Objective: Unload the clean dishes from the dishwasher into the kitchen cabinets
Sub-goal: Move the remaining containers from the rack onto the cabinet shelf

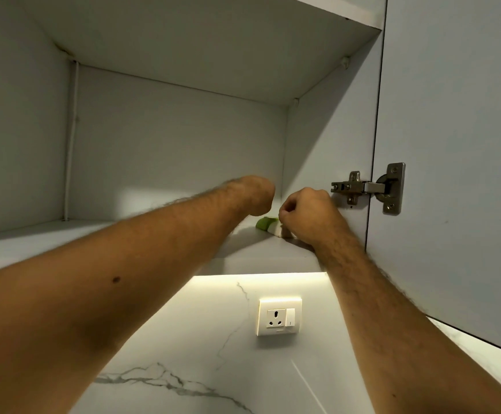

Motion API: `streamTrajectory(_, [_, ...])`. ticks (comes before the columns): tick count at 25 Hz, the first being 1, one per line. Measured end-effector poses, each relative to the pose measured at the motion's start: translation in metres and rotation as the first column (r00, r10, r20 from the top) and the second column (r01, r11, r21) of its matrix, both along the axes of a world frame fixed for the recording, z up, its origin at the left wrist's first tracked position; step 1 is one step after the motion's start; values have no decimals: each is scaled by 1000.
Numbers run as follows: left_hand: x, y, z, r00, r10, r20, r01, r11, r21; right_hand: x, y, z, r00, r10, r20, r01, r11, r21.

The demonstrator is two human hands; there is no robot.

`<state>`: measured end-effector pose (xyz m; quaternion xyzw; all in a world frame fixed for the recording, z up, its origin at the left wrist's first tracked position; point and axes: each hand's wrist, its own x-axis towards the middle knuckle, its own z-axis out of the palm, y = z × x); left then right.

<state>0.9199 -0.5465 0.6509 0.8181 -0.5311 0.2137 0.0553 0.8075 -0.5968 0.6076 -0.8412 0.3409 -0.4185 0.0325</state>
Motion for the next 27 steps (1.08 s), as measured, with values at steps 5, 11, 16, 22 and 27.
streamTrajectory(5, [-13,43,-12,998,20,57,-13,993,-115,0,6,0,998,-36,53,39,998,-54])
streamTrajectory(11, [-28,58,-47,996,57,74,-45,987,-157,-2,10,-4,990,-42,-133,28,994,-102])
streamTrajectory(16, [-42,85,-43,977,-39,208,111,931,-347,-30,49,-12,997,-53,58,64,975,-212])
streamTrajectory(22, [-63,128,-109,891,-393,229,453,716,-531,-88,100,-72,973,-99,206,145,964,-222])
streamTrajectory(27, [-101,150,-178,784,-607,131,530,546,-649,-136,143,-124,948,-263,177,296,934,-199])
